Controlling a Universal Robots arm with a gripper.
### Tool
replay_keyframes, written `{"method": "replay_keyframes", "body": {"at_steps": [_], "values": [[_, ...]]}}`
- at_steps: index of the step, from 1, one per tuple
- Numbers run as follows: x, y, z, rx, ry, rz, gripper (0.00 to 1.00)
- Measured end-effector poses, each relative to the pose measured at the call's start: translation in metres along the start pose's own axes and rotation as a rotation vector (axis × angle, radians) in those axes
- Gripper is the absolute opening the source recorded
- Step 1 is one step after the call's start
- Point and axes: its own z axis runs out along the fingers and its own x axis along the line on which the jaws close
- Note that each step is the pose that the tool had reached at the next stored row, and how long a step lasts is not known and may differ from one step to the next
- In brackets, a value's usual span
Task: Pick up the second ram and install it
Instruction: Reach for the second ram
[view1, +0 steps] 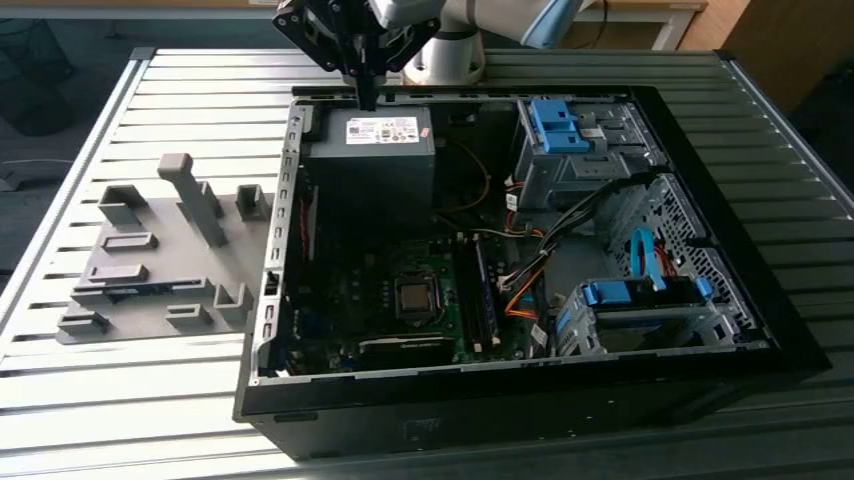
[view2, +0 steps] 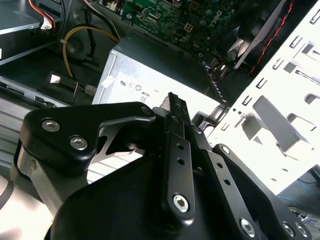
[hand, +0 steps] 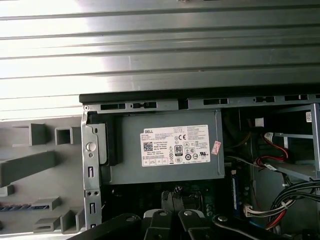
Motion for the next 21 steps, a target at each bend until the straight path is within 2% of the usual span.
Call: {"method": "replay_keyframes", "body": {"at_steps": [21], "values": [[0.0077,-0.0006,-0.0002,0.0001,0.0001,0.000,0.11]]}}
